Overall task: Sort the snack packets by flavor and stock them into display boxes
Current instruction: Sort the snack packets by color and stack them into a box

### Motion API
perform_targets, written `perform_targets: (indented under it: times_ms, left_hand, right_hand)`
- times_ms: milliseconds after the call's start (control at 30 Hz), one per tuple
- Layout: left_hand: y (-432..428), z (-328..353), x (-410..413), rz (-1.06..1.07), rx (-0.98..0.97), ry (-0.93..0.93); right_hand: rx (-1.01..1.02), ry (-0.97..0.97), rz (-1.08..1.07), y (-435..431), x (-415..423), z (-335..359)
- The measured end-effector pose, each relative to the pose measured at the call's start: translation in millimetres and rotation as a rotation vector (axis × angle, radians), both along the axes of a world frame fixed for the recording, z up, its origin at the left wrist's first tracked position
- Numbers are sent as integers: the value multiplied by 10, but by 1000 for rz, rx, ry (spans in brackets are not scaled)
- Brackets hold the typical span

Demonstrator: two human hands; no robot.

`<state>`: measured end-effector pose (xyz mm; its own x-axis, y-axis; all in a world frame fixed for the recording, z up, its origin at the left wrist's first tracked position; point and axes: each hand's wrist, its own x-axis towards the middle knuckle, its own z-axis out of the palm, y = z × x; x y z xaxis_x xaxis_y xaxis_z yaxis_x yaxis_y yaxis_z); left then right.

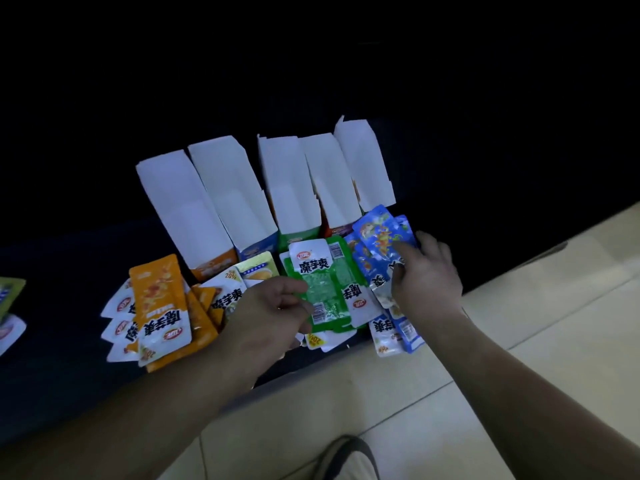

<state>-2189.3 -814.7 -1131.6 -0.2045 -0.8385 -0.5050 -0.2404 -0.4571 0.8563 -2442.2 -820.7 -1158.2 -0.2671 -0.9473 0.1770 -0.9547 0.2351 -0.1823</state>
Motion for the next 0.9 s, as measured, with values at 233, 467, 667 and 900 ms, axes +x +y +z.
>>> perform_targets:
  times_ms: [233, 467, 667, 900]
  left_hand:
    - [132, -87, 182, 164, 37, 54]
    - [397, -18, 756, 242, 41, 79]
    - [614, -70, 1448, 327, 94, 34]
    - [830, -232, 2210, 506, 8, 10]
  right_hand:
    - [-84, 138, 103, 61, 82, -70]
    - [-133, -479, 159, 228, 977, 211]
    - [222, -1076, 177, 360, 2163, 203]
    - [440, -1156, 313, 433, 3228, 272]
